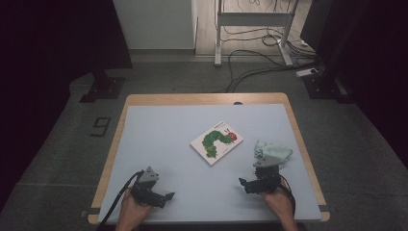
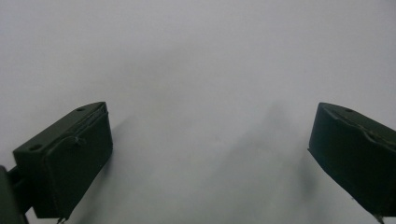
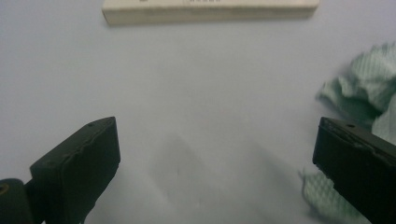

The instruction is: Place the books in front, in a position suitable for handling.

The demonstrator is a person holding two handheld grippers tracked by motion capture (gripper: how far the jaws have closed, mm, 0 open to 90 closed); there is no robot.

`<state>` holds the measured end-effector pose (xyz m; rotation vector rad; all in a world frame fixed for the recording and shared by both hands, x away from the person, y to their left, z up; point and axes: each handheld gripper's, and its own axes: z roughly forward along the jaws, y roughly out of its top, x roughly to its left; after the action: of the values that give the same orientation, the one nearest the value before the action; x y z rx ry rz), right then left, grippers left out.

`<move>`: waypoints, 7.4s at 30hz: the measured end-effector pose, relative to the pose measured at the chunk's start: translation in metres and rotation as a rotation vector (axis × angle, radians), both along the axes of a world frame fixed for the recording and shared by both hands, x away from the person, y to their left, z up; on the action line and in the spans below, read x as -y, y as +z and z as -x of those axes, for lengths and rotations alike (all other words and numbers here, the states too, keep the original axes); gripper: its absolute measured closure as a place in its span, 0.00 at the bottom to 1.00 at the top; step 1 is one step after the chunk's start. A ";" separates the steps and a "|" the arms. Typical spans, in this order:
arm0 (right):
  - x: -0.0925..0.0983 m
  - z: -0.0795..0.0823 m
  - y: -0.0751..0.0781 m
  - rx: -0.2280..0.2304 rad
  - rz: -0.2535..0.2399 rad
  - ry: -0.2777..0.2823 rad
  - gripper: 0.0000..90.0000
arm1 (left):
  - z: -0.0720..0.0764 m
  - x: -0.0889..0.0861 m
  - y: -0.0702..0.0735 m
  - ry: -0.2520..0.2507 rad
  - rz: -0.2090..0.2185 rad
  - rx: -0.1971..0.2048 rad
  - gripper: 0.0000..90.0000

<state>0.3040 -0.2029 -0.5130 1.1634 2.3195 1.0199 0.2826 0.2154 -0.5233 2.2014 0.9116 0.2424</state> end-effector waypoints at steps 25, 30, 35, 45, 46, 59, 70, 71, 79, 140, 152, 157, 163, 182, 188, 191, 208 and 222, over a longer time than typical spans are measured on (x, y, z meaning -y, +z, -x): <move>-0.037 -0.060 0.013 0.024 -0.007 0.087 0.00 | -0.083 0.051 0.045 -0.103 -0.035 0.067 0.00; -0.040 -0.073 0.011 0.024 -0.002 0.075 0.00 | -0.099 0.065 0.047 -0.130 -0.050 0.063 0.00; -0.041 -0.088 0.007 0.019 0.010 0.059 0.00 | -0.115 0.078 0.046 -0.144 -0.037 0.047 0.00; -0.043 -0.115 0.002 0.003 0.017 0.050 0.00 | -0.142 0.103 0.034 -0.181 -0.088 0.023 0.00; -0.043 -0.118 0.001 0.001 0.010 0.050 0.00 | -0.143 0.104 0.033 -0.185 -0.093 0.022 0.00; -0.037 -0.146 -0.010 -0.074 -0.036 0.038 0.00 | -0.158 0.117 0.015 -0.212 -0.116 -0.011 0.00; -0.036 -0.155 -0.014 -0.123 -0.076 0.058 0.00 | -0.165 0.114 0.007 -0.209 -0.047 -0.058 0.00; -0.036 -0.156 -0.015 -0.127 -0.087 0.052 0.00 | -0.165 0.114 0.007 -0.210 -0.047 -0.059 0.00; -0.038 -0.161 -0.013 -0.145 -0.068 0.074 0.00 | -0.168 0.112 0.004 -0.217 -0.021 -0.074 0.00; -0.073 -0.077 -0.017 -0.092 -0.035 0.206 0.00 | -0.063 0.054 -0.005 -0.205 -0.095 0.042 0.00; -0.079 -0.056 -0.019 -0.077 -0.029 0.232 0.00 | -0.048 0.046 -0.005 -0.234 -0.095 0.043 0.00; -0.080 -0.048 -0.019 -0.072 -0.035 0.238 0.00 | -0.041 0.043 -0.005 -0.242 -0.097 0.044 0.00; -0.082 -0.038 -0.019 -0.072 -0.034 0.250 0.00 | -0.029 0.040 -0.005 -0.248 -0.095 0.044 0.00; -0.089 -0.002 -0.018 -0.077 -0.014 0.264 0.00 | 0.004 0.032 -0.005 -0.268 -0.095 0.042 0.00; -0.093 0.004 -0.019 -0.058 0.023 0.261 0.00 | 0.006 0.031 -0.005 -0.270 -0.091 0.040 0.00; -0.092 0.004 -0.019 -0.058 0.021 0.271 0.00 | 0.006 0.029 -0.005 -0.270 -0.098 0.041 0.00; -0.043 0.003 -0.003 -0.019 0.007 0.197 0.01 | 0.000 -0.003 -0.006 -0.127 -0.089 0.039 0.00; 0.026 -0.019 0.020 0.014 0.034 0.021 0.01 | 0.000 -0.003 -0.006 -0.125 -0.089 0.043 0.00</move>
<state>0.3229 -0.2288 -0.4929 1.1172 2.3336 0.9897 0.2823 0.2184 -0.5296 2.3161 0.7497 0.2751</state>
